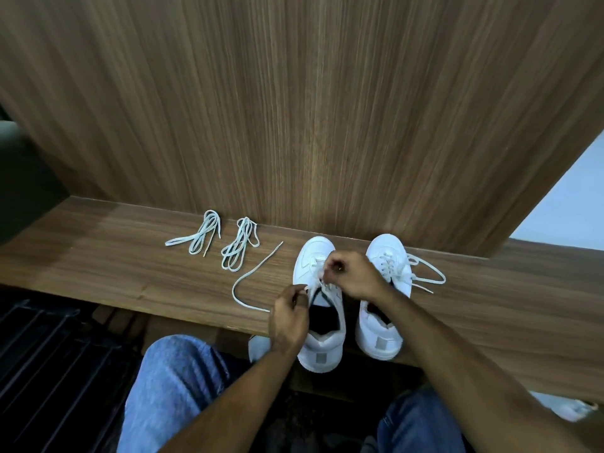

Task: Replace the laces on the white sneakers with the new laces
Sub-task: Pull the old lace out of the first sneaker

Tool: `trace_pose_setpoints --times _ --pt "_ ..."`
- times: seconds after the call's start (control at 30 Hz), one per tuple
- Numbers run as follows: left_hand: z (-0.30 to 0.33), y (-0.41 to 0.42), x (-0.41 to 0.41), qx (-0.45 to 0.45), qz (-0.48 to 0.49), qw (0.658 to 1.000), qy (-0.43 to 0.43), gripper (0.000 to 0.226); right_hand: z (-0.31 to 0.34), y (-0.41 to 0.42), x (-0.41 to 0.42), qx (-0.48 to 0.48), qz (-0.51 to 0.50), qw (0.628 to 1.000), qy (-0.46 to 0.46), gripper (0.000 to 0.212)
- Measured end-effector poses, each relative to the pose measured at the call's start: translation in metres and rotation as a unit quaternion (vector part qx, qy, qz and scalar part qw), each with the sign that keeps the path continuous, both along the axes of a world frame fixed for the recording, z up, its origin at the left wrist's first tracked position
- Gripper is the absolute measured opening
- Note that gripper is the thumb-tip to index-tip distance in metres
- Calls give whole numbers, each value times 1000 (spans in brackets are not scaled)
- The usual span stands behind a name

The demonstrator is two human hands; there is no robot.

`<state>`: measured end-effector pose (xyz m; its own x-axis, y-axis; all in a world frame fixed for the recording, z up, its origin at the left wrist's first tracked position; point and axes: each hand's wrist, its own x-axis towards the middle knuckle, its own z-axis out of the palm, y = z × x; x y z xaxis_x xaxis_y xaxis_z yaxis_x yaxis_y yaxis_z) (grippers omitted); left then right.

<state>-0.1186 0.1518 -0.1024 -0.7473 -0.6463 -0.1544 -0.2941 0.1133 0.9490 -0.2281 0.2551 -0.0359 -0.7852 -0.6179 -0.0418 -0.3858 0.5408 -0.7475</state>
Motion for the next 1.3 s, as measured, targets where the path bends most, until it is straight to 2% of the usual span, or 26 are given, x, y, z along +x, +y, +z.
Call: trace_pose_setpoints --times 0.07,0.1,0.13,0.2,0.23,0.3,0.37,0.43,0.53,0.57,0.67,0.77,0.87,0.97,1.07,1.1,1.13,1.2,1.23,1.3 --pt "1 -4 2 -37 -19 999 -7 37 4 11 -17 -75 -129 987 -61 21" --pt "1 -5 1 -58 -32 998 -13 40 6 17 -26 -69 -175 980 -62 17" --pt "3 -5 1 -86 -44 995 -24 42 8 22 -32 -25 -202 978 -35 16" --pt "6 -7 -1 -168 -70 982 -47 44 12 28 -29 90 -222 971 10 32" --pt "9 -7 -3 -214 -86 971 -60 47 13 26 -20 117 -225 967 30 38" --pt "14 -9 -8 -289 -114 946 -95 46 12 20 2 130 -207 967 64 41" --pt "20 -11 -12 -331 -129 926 -130 40 4 13 27 133 -153 978 58 35" --pt "24 -12 -14 -362 -147 909 -146 34 -6 5 45 184 -85 975 89 30" --pt "25 -15 -13 -343 -155 915 -147 31 -13 -5 55 247 -45 948 194 35" --pt "24 -17 -12 -327 -156 921 -144 32 -14 -8 56 252 -51 945 204 36" --pt "18 -30 -5 -287 -178 936 -99 35 -18 -5 52 193 -125 964 132 36" --pt "18 -43 -3 -290 -226 928 -51 39 -21 2 46 118 -195 973 32 23" --pt "26 -43 -13 -374 -284 879 -78 43 -20 2 42 108 -204 973 -2 10" --pt "34 -31 -21 -471 -297 819 -137 25 -18 0 41 115 -199 973 -2 7" --pt "40 -19 -27 -503 -295 798 -153 25 -19 0 41 133 -189 973 10 16" --pt "40 -18 -28 -492 -281 810 -155 26 -19 0 41 137 -187 973 18 17" --pt "38 -21 -30 -449 -247 845 -155 27 -20 0 41 141 -183 973 23 18" --pt "30 -32 -29 -303 -143 934 -122 29 -21 -1 41 152 -173 972 36 20" --pt "25 -37 -26 -232 -94 963 -101 28 -21 -2 42 161 -164 972 45 25" --pt "19 -39 -20 -164 -57 981 -91 21 -21 -4 43 176 -155 970 60 33"
